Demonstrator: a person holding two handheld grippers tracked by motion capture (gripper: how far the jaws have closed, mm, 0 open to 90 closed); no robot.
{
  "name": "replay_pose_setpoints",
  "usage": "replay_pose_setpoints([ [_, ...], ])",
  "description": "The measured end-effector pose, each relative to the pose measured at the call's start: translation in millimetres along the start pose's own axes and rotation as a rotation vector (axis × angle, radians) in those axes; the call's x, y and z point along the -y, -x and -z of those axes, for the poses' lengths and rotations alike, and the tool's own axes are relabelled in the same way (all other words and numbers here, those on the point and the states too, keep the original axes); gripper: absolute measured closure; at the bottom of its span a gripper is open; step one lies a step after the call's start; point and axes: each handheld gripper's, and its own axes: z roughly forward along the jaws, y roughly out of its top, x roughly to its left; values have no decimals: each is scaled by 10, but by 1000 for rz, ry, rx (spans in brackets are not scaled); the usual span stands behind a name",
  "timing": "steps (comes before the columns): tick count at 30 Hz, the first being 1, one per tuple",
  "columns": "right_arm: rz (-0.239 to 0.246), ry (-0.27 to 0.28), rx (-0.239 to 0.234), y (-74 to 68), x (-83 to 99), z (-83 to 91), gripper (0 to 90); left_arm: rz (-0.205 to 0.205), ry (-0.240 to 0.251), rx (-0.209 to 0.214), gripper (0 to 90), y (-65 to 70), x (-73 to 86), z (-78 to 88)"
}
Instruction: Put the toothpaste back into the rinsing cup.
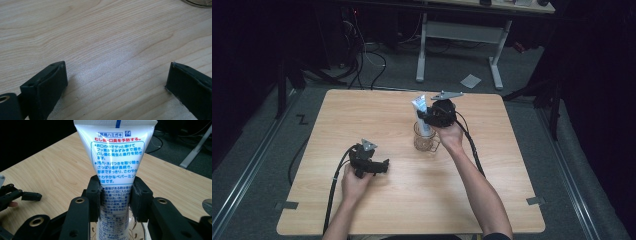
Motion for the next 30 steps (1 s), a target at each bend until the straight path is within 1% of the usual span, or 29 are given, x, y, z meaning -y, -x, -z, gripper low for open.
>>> replay_pose_setpoints([
  [7, 2, -15, -3, -5, 17, -12, 647, 0, 0, 0, 37, 0, 0, 0],
  [12, 13, -20, 2, -1, 34, -19, 647, 1, 0, 0, 37, 1, 0, 0],
  [21, 3, -35, 5, 26, 97, -15, 646, 2, 0, 0, 38, 1, 0, 0],
  [24, -3, -31, 2, 32, 116, -15, 646, 1, 0, 0, 37, 1, 0, 0],
  [30, -3, -41, 2, 37, 153, -30, 644, 3, 0, 0, 37, 2, 0, -1],
])
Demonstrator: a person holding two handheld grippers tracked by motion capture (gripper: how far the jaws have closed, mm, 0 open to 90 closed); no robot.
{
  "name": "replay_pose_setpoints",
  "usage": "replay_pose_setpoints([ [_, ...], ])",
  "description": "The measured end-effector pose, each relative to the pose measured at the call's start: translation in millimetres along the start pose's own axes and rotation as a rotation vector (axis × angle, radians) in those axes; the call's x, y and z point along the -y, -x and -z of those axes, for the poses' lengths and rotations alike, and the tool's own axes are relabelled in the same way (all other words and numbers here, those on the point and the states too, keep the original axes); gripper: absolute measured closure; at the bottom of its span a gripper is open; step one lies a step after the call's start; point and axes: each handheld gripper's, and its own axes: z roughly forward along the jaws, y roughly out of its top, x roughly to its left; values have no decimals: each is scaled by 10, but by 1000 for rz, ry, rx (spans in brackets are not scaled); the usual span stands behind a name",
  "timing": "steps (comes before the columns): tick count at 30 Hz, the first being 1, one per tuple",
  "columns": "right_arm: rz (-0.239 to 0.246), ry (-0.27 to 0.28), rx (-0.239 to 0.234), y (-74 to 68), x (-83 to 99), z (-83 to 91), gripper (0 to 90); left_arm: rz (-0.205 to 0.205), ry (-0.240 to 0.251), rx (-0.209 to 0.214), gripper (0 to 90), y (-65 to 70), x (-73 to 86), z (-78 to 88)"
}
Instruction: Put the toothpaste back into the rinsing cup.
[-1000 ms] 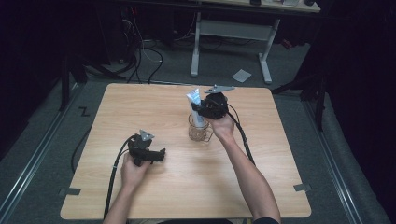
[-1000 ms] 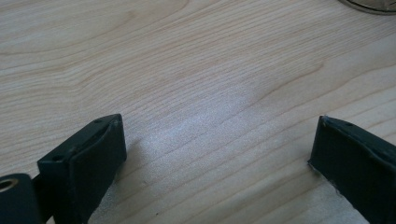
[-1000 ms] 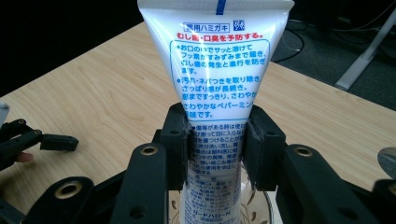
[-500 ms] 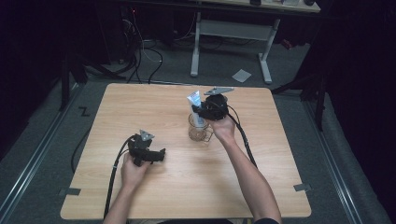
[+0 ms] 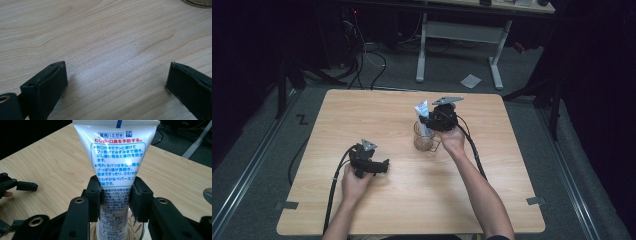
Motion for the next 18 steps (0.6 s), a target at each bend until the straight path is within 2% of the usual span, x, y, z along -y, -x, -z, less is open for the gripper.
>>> replay_pose_setpoints([
  [18, 4, -32, -4, -3, 68, -47, 641, 0, 0, 0, 38, 0, 0, 0],
])
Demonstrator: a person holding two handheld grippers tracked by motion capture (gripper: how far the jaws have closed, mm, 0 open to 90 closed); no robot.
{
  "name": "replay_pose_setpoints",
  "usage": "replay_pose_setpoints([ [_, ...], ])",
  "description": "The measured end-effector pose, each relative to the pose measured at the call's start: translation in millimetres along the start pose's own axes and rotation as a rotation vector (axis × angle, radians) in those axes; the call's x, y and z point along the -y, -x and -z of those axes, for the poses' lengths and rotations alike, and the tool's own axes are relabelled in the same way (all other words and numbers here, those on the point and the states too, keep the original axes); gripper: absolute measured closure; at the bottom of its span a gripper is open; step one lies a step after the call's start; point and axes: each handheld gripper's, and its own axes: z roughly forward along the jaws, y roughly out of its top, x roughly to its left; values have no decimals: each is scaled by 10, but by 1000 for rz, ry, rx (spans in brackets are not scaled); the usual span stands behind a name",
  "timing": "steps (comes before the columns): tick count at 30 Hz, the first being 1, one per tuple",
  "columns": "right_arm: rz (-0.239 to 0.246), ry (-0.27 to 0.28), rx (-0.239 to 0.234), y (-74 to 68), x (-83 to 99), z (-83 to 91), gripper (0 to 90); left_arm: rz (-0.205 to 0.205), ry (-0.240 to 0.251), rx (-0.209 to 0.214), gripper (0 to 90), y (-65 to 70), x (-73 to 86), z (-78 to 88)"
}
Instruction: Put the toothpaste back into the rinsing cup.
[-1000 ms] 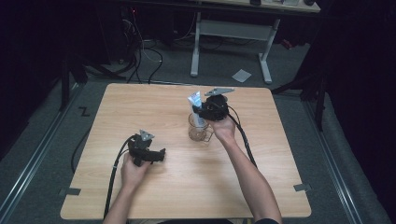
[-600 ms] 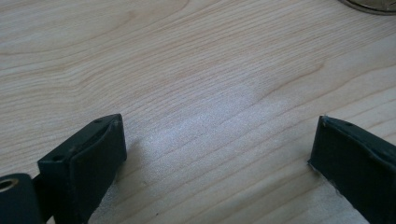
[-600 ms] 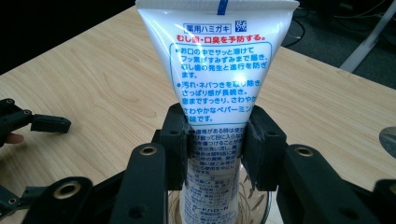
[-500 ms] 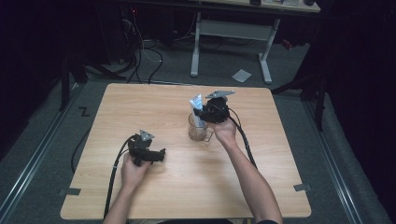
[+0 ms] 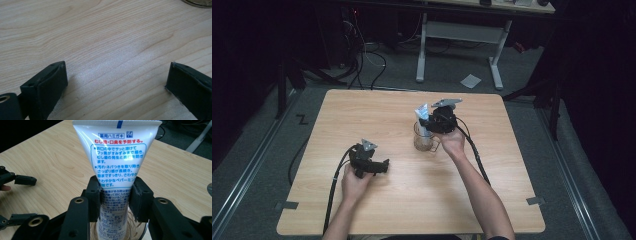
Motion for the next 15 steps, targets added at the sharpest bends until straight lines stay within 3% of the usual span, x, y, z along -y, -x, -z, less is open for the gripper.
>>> replay_pose_setpoints([
  [15, 1, -11, 5, 0, 97, -24, 636, 0, 0, 0, 38, 0, 0, 0],
])
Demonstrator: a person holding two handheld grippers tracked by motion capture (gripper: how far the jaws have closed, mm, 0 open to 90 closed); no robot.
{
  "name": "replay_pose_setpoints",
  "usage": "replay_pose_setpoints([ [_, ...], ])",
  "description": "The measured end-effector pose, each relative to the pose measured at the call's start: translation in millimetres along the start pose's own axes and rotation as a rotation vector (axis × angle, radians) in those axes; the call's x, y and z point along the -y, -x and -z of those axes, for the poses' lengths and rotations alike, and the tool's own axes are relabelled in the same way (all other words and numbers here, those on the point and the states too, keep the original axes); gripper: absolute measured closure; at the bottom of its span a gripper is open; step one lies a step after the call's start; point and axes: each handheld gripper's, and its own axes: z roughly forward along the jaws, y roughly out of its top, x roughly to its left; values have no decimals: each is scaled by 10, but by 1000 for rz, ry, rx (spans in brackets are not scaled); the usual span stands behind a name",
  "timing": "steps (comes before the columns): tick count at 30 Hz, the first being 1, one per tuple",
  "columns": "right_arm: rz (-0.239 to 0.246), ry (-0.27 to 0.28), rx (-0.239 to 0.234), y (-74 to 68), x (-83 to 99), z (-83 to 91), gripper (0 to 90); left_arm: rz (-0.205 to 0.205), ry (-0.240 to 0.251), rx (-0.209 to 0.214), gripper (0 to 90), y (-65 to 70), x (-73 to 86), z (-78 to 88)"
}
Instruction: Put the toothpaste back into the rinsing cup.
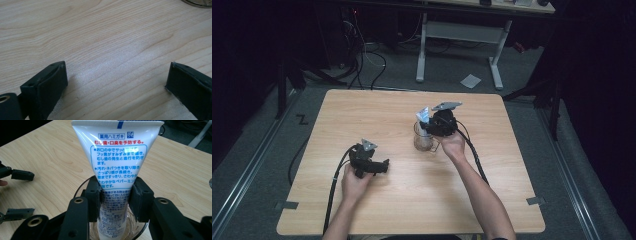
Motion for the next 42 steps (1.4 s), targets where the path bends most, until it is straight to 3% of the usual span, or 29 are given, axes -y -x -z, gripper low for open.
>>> replay_pose_setpoints([
  [14, 27, -23, 3, -46, 74, -54, 627, -1, 0, 0, 37, 0, 0, 0],
  [23, 12, -12, -12, -26, 133, 12, 607, 0, 0, 0, 38, 0, -1, 0],
  [31, 30, -18, -16, -42, 152, 63, 584, 0, -1, 1, 38, 0, -2, 0],
  [42, 21, 6, -39, -43, 161, 132, 469, -1, -2, 1, 38, -1, -2, 0],
])
